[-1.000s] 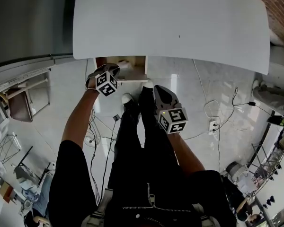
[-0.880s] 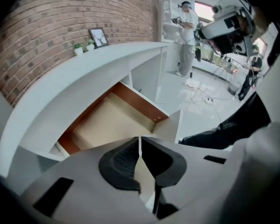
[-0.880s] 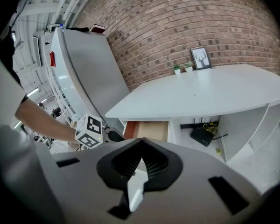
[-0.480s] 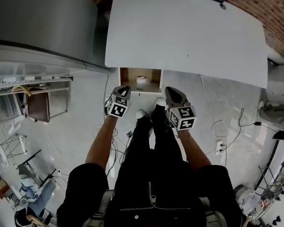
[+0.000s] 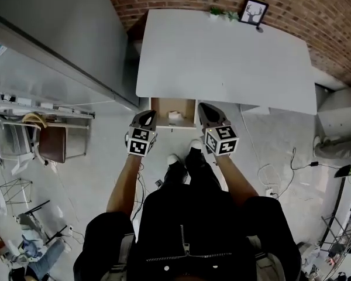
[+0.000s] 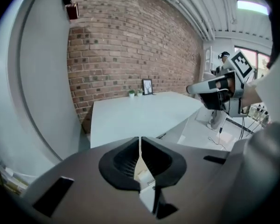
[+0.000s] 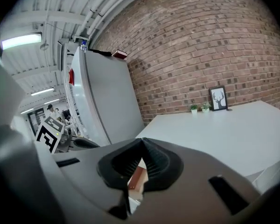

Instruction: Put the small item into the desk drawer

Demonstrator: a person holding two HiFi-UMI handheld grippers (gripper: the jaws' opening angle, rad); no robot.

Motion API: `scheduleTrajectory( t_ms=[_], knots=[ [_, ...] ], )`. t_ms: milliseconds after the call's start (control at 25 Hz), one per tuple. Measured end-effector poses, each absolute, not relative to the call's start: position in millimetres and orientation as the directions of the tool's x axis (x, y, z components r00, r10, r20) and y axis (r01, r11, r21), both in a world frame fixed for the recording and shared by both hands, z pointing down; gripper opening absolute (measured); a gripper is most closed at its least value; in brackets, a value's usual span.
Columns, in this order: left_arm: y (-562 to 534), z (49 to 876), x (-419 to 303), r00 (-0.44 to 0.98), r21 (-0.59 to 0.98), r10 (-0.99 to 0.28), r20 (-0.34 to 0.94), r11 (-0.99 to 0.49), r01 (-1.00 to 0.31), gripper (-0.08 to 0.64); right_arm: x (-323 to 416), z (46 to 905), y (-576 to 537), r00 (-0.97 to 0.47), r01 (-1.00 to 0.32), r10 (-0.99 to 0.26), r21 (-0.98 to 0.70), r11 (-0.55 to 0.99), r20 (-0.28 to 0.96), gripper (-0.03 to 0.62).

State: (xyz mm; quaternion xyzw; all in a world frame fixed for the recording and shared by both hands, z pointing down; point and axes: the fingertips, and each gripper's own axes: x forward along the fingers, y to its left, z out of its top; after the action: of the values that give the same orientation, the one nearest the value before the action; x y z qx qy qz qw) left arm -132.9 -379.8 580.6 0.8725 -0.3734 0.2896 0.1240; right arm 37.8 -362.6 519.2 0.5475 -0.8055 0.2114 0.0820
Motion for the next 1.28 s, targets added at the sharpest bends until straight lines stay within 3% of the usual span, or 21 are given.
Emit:
scheduleTrajectory(
  t_ms=[280,680,1280],
  knots=[
    [-403.6,481.8,-124.9,0.591,-0.062,-0.694,0.411,-0.668,-0.741,0.031,40.3,435.3,-373.3,-0.402,-0.915,-0.886,-0.148,0.376,0.230,0.005],
    [-410.3,388.6,-133.8,0.621,-0.082,-0.751,0.225,-0.650,-0.756,0.031,31.9,364.1,-370.7,-0.418,-0.908,-0.899,-0.094,0.408,0.129,0.003],
    [-399.4,378.1,-145.0,0.617,-0.072,-0.763,0.192,-0.638,-0.767,0.031,33.8,365.3,-361.2,-0.391,-0.920,-0.915,-0.052,0.388,0.100,0.002]
  ],
)
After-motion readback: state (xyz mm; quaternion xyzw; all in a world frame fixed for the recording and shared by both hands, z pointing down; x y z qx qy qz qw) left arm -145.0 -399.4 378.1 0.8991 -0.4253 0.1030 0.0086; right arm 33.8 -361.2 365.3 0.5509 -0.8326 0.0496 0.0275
